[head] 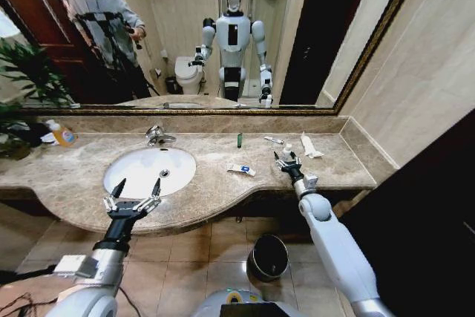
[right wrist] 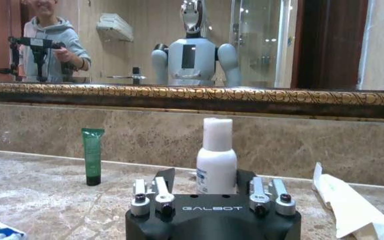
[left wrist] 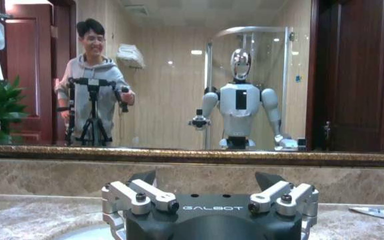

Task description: Pick up the trash from the sink and place it in the trash bin.

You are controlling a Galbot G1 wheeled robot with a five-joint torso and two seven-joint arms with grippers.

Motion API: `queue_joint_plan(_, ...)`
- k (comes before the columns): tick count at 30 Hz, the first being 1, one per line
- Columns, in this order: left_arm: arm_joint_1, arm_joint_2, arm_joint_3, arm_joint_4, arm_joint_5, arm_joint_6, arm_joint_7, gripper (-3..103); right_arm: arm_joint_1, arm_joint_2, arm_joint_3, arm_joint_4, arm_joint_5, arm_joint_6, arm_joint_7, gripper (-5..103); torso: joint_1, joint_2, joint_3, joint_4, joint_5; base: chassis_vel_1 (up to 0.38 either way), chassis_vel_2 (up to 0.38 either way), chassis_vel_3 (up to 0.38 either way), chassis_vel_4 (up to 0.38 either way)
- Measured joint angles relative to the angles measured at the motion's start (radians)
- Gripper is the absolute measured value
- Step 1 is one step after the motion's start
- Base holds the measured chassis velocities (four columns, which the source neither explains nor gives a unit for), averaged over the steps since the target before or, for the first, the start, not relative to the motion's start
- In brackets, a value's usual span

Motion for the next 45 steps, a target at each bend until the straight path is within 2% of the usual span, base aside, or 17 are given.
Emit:
queue_joint_plan(2, 0.000, 0.000, 0.000, 0.000, 0.000, 0.000, 0.000, 100, -0.005, -0.002, 0.004, 0.001, 0.001, 0.001, -0.001, 52, 0.000, 0.000, 0.000, 0.0000, 0.0000, 0.000, 0.000, 0.000, 0.000)
queue_joint_plan(8, 0.000, 0.000, 0.000, 0.000, 0.000, 0.000, 0.000, 100, -0.008, -0.006, 0.006, 0.003, 0.004, 0.003, -0.001, 37, 0.000, 0.000, 0.000, 0.0001, 0.0001, 0.000, 0.000, 0.000, 0.000)
queue_joint_plan(11, 0.000, 0.000, 0.000, 0.000, 0.000, 0.000, 0.000, 100, -0.012, -0.006, 0.007, 0.008, 0.005, 0.006, 0.000, 33, 0.000, 0.000, 0.000, 0.0001, 0.0000, 0.000, 0.000, 0.000, 0.000)
queue_joint_plan(14, 0.000, 0.000, 0.000, 0.000, 0.000, 0.000, 0.000, 100, -0.030, -0.009, 0.018, 0.034, 0.013, 0.006, 0.000, 24, 0.000, 0.000, 0.000, 0.0002, 0.0000, 0.000, 0.000, 0.000, 0.000)
queue_joint_plan(16, 0.000, 0.000, 0.000, 0.000, 0.000, 0.000, 0.000, 100, -0.036, -0.011, 0.022, 0.045, 0.017, 0.006, 0.000, 24, 0.000, 0.000, 0.000, 0.0001, 0.0001, 0.000, 0.000, 0.000, 0.000)
queue_joint_plan(19, 0.000, 0.000, 0.000, 0.000, 0.000, 0.000, 0.000, 100, -0.080, -0.026, 0.050, 0.110, 0.036, 0.003, -0.002, 14, 0.000, 0.000, 0.000, 0.0001, 0.0001, 0.000, 0.000, 0.000, 0.000)
queue_joint_plan(27, 0.000, 0.000, 0.000, 0.000, 0.000, 0.000, 0.000, 100, -0.252, -0.069, 0.121, 0.311, 0.088, 0.008, -0.014, 14, 0.000, 0.000, 0.000, 0.0004, -0.0002, 0.000, 0.000, 0.000, 0.000)
queue_joint_plan(28, 0.000, 0.000, 0.000, 0.000, 0.000, 0.000, 0.000, 100, -0.347, -0.075, 0.155, 0.374, 0.105, 0.033, -0.017, 14, 0.000, 0.000, 0.000, -0.0001, -0.0003, 0.000, 0.000, 0.000, 0.000)
queue_joint_plan(30, 0.000, 0.000, 0.000, 0.000, 0.000, 0.000, 0.000, 100, -0.426, -0.066, 0.177, 0.418, 0.106, 0.086, 0.009, 14, 0.000, 0.000, 0.000, -0.0001, -0.0004, 0.000, 0.000, 0.000, 0.000)
queue_joint_plan(31, 0.000, 0.000, 0.000, 0.000, 0.000, 0.000, 0.000, 100, -0.426, -0.066, 0.177, 0.418, 0.106, 0.086, 0.009, 14, 0.000, 0.000, 0.000, -0.0001, -0.0004, 0.000, 0.000, 0.000, 0.000)
queue_joint_plan(32, 0.000, 0.000, 0.000, 0.000, 0.000, 0.000, 0.000, 100, -0.496, -0.037, 0.181, 0.433, 0.065, 0.173, 0.063, 14, 0.000, 0.000, 0.000, -0.0003, 0.0000, 0.000, 0.000, 0.000, 0.000)
queue_joint_plan(34, 0.000, 0.000, 0.000, 0.000, 0.000, 0.000, 0.000, 100, -0.572, 0.008, 0.183, 0.434, 0.005, 0.266, 0.102, 14, 0.000, 0.000, 0.000, 0.0002, 0.0002, 0.000, 0.000, 0.000, 0.000)
queue_joint_plan(36, 0.000, 0.000, 0.000, 0.000, 0.000, 0.000, 0.000, 100, -0.590, 0.020, 0.182, 0.433, -0.006, 0.288, 0.111, 14, 0.000, 0.000, 0.000, 0.0001, 0.0001, 0.000, 0.000, 0.000, 0.000)
queue_joint_plan(38, 0.000, 0.000, 0.000, 0.000, 0.000, 0.000, 0.000, 100, -0.687, 0.078, 0.167, 0.405, -0.048, 0.397, 0.148, 14, 0.000, 0.000, 0.000, 0.0000, -0.0001, 0.000, 0.000, 0.000, 0.000)
queue_joint_plan(41, 0.000, 0.000, 0.000, 0.000, 0.000, 0.000, 0.000, 100, -0.727, 0.107, 0.168, 0.361, -0.066, 0.456, 0.143, 14, 0.000, 0.000, 0.000, -0.0001, -0.0003, 0.000, 0.000, 0.000, 0.000)
queue_joint_plan(42, 0.000, 0.000, 0.000, 0.000, 0.000, 0.000, 0.000, 100, -0.744, 0.124, 0.178, 0.285, -0.084, 0.516, 0.138, 14, 0.000, 0.000, 0.000, -0.0001, -0.0003, 0.000, 0.000, 0.000, 0.000)
queue_joint_plan(45, 0.000, 0.000, 0.000, 0.000, 0.000, 0.000, 0.000, 100, -0.748, 0.128, 0.180, 0.218, -0.089, 0.545, 0.137, 14, 0.000, 0.000, 0.000, -0.0001, 0.0000, 0.000, 0.000, 0.000, 0.000)
